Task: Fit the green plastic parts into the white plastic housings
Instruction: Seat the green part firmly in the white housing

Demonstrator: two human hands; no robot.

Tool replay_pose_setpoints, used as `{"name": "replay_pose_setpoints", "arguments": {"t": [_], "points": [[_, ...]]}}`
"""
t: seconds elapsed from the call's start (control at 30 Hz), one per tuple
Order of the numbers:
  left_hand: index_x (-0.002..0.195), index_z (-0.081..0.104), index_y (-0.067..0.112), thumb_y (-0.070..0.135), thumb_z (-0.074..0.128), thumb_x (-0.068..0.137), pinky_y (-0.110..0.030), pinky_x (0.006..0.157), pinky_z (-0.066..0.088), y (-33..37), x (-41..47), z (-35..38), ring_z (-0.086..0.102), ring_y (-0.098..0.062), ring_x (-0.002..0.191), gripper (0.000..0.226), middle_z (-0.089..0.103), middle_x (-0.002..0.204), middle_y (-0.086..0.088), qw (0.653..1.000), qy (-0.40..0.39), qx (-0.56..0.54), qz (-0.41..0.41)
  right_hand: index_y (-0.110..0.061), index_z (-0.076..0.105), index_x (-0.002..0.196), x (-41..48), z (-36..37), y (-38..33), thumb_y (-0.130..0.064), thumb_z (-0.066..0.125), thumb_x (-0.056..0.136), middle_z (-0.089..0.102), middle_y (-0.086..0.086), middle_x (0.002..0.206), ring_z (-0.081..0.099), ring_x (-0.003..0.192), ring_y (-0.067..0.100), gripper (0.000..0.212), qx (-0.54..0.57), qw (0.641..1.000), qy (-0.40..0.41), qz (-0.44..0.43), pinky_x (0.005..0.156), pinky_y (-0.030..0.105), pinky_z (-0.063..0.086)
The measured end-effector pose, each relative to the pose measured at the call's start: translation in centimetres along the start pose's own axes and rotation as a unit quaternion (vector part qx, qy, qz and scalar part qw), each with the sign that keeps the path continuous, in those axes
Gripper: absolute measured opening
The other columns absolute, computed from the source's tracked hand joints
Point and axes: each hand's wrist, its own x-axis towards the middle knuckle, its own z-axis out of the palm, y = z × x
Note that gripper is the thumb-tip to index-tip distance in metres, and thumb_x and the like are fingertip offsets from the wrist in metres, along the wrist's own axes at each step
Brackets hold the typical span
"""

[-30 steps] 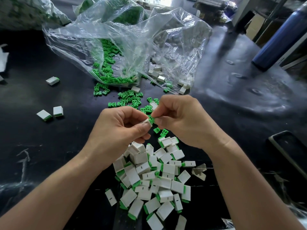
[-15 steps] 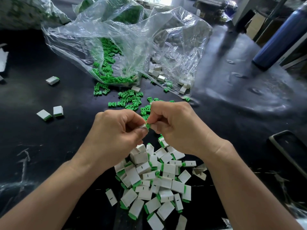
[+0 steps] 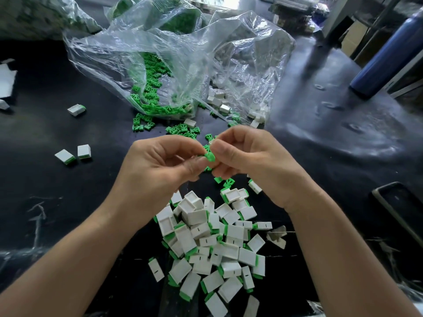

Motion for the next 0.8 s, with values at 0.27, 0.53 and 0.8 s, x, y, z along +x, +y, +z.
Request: {"name": "replay_pose_setpoints", "arguments": {"t": [0.27,0.53,0.8], "points": [[0.082,0.07,0.012,0.024,0.077,0.059,-0.033,0.057,0.052,-0.2,0.0,-0.3,0.054,-0.022,0.055,0.027,0.063,0.069,-0.001,0.998,-0.022,0.019,0.056,-0.006,0.062,0.08,0.2,0.9,0.4,-0.045,0.042,0.077,0.066,0.005,0.072,0.061,0.062,0.012,0.044,0.138,0.978,-0.138,0.078,0.061,0.02,0.051],[0.081,0.066,0.004,0.019,0.071,0.062,-0.028,0.049,0.053,0.0,-0.1,-0.1,0.061,-0.019,0.044,0.025,0.064,0.057,-0.003,0.996,-0.047,-0.004,0.077,-0.006,0.057,0.076,-0.1,1.4,0.1,-0.054,0.036,0.075,0.06,0.003,0.064,0.051,0.059,0.015,0.052,0.134,0.972,-0.155,0.112,0.057,0.022,0.044],[0.082,0.066,-0.002,0.006,0.066,0.065,-0.052,0.058,0.054,-0.4,0.1,-0.3,0.061,-0.045,0.054,0.019,0.062,0.061,-0.024,0.997,-0.054,-0.022,0.052,-0.008,0.052,0.075,-0.1,2.7,0.2,-0.054,0.034,0.083,0.043,-0.004,0.055,0.035,0.052,0.011,0.049,0.09,0.985,-0.097,0.111,0.052,0.022,0.03]]}}
